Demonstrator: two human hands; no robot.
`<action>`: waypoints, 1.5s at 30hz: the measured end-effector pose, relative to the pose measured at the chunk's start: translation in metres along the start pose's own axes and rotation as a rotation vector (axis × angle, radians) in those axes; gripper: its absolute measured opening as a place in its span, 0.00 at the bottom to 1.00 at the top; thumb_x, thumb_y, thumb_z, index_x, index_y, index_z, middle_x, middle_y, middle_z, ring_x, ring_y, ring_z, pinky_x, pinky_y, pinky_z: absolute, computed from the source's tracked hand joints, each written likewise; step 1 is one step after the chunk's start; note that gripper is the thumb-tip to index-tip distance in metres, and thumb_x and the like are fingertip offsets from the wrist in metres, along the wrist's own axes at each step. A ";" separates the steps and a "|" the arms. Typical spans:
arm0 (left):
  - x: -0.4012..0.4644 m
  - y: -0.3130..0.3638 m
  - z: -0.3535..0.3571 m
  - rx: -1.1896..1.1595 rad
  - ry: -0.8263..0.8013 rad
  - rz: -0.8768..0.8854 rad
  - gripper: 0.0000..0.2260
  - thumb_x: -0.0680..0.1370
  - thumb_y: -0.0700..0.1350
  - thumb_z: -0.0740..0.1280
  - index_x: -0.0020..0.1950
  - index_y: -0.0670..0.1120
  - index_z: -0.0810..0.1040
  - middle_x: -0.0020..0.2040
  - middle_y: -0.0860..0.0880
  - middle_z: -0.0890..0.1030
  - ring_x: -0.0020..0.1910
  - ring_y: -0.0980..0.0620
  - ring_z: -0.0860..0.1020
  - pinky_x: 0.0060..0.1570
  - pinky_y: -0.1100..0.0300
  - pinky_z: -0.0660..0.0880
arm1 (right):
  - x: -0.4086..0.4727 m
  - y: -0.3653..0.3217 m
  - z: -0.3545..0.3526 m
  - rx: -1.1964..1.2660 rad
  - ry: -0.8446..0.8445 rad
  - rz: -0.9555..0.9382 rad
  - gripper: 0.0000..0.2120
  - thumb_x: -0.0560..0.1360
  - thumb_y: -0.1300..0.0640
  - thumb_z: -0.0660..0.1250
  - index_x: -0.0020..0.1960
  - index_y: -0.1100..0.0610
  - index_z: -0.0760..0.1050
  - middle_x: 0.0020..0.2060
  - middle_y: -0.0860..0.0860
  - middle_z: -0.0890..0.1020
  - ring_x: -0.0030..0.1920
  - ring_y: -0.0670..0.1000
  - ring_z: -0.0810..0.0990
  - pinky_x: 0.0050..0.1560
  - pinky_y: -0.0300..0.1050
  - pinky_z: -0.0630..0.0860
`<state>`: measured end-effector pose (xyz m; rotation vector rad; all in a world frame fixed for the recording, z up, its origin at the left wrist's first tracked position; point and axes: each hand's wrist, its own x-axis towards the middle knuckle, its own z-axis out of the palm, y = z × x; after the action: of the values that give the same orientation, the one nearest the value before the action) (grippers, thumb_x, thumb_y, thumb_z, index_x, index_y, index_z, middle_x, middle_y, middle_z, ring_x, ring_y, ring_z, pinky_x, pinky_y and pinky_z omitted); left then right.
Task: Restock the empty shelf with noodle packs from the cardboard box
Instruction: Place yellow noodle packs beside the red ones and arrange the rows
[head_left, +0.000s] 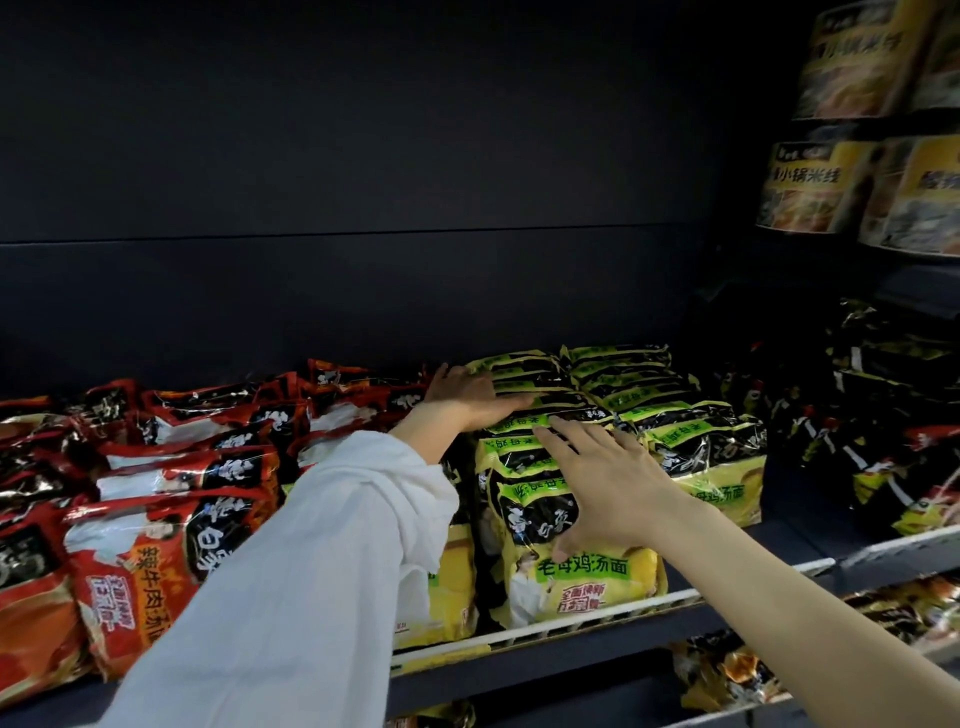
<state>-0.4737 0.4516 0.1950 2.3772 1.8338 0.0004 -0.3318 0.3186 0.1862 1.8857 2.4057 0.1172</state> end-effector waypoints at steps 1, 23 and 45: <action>-0.002 -0.002 0.001 -0.086 -0.012 -0.013 0.40 0.73 0.72 0.50 0.78 0.49 0.52 0.77 0.44 0.56 0.76 0.44 0.54 0.74 0.49 0.52 | 0.001 0.001 0.001 0.007 -0.004 -0.010 0.60 0.62 0.36 0.74 0.77 0.51 0.38 0.77 0.49 0.43 0.77 0.52 0.43 0.76 0.56 0.45; -0.101 -0.024 -0.009 -0.359 0.358 0.105 0.13 0.79 0.41 0.62 0.63 0.46 0.76 0.66 0.45 0.74 0.65 0.50 0.72 0.65 0.60 0.65 | -0.014 -0.025 -0.019 0.470 0.208 -0.043 0.35 0.75 0.33 0.51 0.77 0.48 0.54 0.76 0.46 0.57 0.77 0.46 0.51 0.75 0.54 0.39; -0.151 -0.131 0.000 0.171 0.037 0.257 0.42 0.71 0.61 0.69 0.76 0.42 0.57 0.75 0.44 0.61 0.73 0.45 0.61 0.69 0.50 0.66 | 0.033 -0.149 -0.002 -0.040 0.190 -0.032 0.56 0.61 0.38 0.76 0.77 0.55 0.49 0.67 0.55 0.65 0.71 0.56 0.61 0.75 0.52 0.49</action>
<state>-0.6388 0.3386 0.1931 2.7322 1.5877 -0.0892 -0.4836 0.3156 0.1714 1.8969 2.5305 0.3549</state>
